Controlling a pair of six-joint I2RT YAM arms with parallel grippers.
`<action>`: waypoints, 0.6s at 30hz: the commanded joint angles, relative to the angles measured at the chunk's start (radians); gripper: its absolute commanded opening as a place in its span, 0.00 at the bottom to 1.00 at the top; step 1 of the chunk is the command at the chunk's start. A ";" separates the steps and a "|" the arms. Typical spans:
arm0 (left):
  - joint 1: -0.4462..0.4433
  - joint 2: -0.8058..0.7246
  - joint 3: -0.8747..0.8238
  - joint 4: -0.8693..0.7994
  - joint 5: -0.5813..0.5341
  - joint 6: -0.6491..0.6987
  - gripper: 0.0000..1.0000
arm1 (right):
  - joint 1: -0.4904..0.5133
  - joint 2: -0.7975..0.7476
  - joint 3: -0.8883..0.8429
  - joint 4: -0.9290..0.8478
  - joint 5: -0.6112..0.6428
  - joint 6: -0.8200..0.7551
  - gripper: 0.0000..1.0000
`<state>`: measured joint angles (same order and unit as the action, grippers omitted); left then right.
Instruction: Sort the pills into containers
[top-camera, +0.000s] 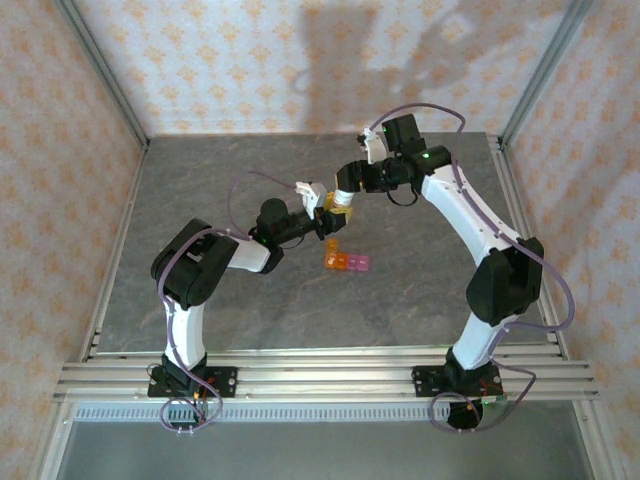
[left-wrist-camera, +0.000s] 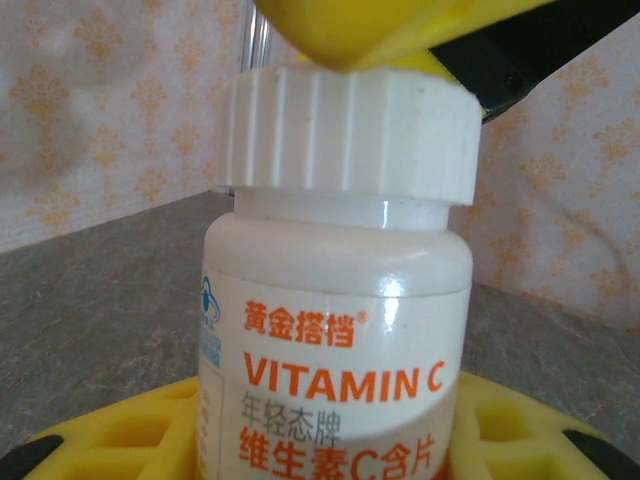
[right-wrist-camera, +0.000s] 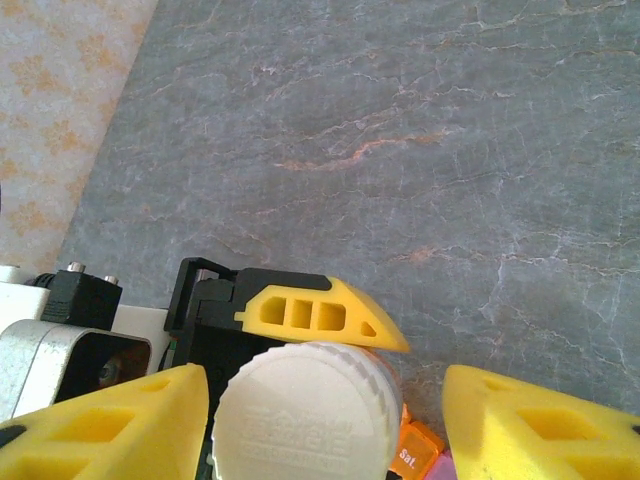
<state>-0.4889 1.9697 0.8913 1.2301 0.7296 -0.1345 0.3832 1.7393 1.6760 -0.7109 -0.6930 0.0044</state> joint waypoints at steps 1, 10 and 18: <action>0.006 -0.042 0.028 0.052 0.027 -0.009 0.00 | 0.006 -0.002 0.010 -0.021 -0.013 -0.020 0.59; 0.004 -0.036 0.038 0.051 0.019 -0.014 0.00 | 0.036 0.014 0.000 -0.027 0.021 0.001 0.44; -0.028 -0.090 -0.021 0.049 -0.219 0.114 0.00 | 0.101 0.025 -0.082 0.013 0.344 0.336 0.40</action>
<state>-0.4957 1.9652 0.8768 1.1976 0.6411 -0.1005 0.4480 1.7420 1.6497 -0.6556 -0.5282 0.1680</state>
